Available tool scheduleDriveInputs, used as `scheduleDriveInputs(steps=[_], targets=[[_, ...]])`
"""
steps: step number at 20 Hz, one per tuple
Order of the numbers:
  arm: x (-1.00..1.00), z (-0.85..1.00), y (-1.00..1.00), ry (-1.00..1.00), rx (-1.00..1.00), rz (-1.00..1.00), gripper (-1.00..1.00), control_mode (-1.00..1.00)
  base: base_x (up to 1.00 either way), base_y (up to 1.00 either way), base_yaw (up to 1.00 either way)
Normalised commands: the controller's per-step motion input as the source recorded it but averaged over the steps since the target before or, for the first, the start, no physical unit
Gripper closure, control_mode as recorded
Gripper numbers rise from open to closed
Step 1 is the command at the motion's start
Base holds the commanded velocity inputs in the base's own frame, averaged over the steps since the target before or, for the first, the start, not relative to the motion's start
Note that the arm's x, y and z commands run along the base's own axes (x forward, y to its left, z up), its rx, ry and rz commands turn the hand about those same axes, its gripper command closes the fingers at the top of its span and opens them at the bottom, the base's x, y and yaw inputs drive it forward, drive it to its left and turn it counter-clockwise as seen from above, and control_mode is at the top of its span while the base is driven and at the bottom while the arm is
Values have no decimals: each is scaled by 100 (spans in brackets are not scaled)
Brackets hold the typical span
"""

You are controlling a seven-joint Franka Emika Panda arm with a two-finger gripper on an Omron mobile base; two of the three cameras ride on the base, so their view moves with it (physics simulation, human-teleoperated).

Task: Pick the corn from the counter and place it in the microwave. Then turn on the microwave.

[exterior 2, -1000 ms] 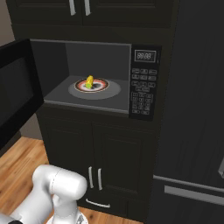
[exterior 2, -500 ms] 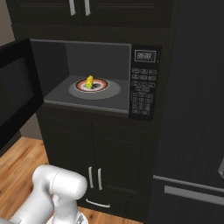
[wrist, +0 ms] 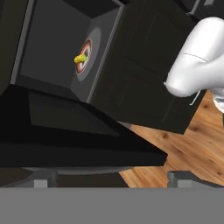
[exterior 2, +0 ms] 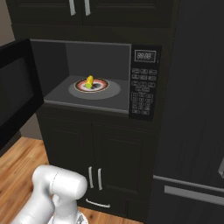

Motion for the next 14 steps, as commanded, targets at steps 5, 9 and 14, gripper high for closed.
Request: scheduleDriveInputs(steps=[5,9,14], targets=[[26,-9,19,0,-1,0,-100,-100,0,0,0],[20,-12,24,0,-1,0,-100,-100,0,0,0],[17,-18,21,0,0,0,-100,-100,0,0,0]])
